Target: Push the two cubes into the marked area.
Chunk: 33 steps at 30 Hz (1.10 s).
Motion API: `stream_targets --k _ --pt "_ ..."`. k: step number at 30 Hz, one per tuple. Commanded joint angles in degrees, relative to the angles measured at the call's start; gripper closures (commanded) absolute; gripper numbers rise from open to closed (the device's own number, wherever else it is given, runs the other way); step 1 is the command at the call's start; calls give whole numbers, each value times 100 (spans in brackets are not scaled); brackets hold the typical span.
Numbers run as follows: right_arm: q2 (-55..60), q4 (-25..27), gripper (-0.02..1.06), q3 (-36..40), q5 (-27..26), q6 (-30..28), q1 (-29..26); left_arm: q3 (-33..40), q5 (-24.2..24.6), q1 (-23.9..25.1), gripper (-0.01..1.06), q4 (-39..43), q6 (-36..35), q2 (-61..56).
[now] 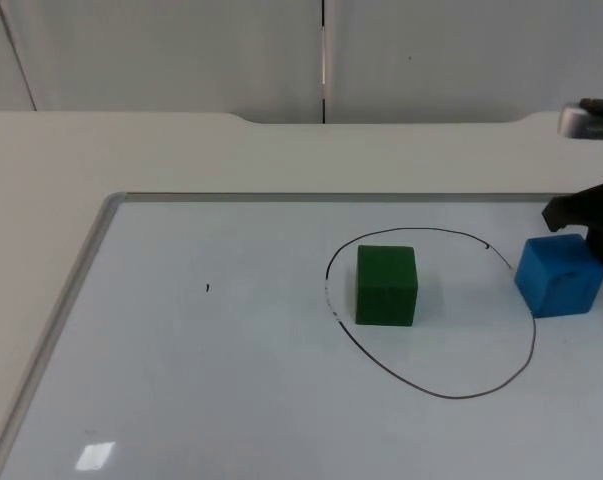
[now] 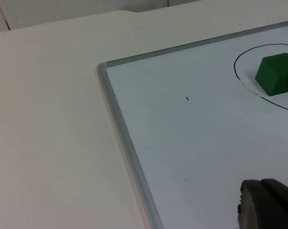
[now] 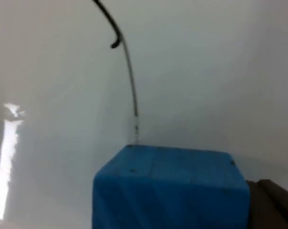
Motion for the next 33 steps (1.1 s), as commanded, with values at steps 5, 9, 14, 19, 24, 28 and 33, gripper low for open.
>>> stream_targets --k 5,9,14,19,24,28,33 --pt "1 54 104 -33 -165 23 153 23 -68 9 105 -37 0 -18" --pt "1 119 104 -33 -152 38 153 23 -68 9 105 -37 0 -18" --pt "1 132 104 -33 23 75 153 23 -68 9 105 -37 0 -18" --pt "1 142 104 -33 197 143 153 23 -68 9 105 -37 0 -18" --pt "1 175 104 -33 331 233 153 23 -68 9 105 -37 0 -18" --pt "1 185 104 -33 343 277 163 23 -68 9 105 -37 0 -18" --pt "1 312 104 -33 289 267 276 23 -68 9 105 -37 0 -18"
